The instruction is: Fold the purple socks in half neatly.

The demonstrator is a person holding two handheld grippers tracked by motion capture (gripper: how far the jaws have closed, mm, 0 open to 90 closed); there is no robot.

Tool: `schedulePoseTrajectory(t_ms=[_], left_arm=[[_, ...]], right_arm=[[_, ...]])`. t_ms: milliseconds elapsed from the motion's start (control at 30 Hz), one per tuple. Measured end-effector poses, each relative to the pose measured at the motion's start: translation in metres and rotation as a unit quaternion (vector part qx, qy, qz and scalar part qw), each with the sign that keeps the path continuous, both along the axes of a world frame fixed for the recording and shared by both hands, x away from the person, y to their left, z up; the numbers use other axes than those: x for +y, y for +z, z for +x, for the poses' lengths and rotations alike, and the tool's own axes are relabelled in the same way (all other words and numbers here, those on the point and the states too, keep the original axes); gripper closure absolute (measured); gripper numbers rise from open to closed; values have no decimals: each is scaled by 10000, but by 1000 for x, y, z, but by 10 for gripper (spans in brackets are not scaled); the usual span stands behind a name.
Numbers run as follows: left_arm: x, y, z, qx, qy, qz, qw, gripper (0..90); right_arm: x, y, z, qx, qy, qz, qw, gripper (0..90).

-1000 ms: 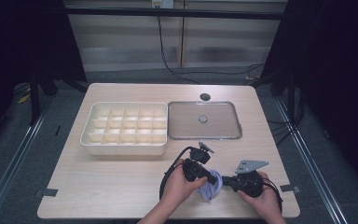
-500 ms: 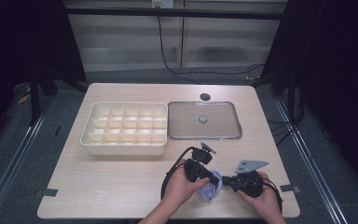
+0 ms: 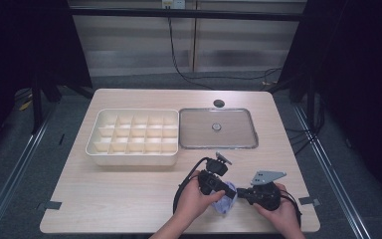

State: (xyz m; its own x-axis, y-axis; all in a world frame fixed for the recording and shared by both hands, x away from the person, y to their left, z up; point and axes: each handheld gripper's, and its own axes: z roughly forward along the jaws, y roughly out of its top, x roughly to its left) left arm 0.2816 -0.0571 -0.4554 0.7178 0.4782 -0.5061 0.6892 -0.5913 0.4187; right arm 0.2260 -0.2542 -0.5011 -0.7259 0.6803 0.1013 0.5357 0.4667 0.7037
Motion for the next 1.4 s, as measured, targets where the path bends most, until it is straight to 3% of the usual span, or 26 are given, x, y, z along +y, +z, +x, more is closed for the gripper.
schedulePoseTrajectory(t_ms=[533, 767, 1133, 1200, 1400], left_arm=[[7, 10, 2, -96, 53, -95, 9999, 695], [16, 15, 3, -154, 109, -55, 9998, 731], [13, 0, 0, -154, 129, 292, 9994, 816], [12, -2, 0, -216, 70, 438, 9988, 828], [7, -9, 0, -211, 22, 475, 9986, 827]], right_arm=[[0, 0, 0, 6, 0, 39, 10000, 878], [0, 0, 0, 12, 6, 33, 10000, 878], [0, 0, 0, 19, -4, 42, 10000, 878], [0, 0, 0, 15, -2, 38, 10000, 878], [-1, 0, 0, 14, 7, 34, 10000, 878]])
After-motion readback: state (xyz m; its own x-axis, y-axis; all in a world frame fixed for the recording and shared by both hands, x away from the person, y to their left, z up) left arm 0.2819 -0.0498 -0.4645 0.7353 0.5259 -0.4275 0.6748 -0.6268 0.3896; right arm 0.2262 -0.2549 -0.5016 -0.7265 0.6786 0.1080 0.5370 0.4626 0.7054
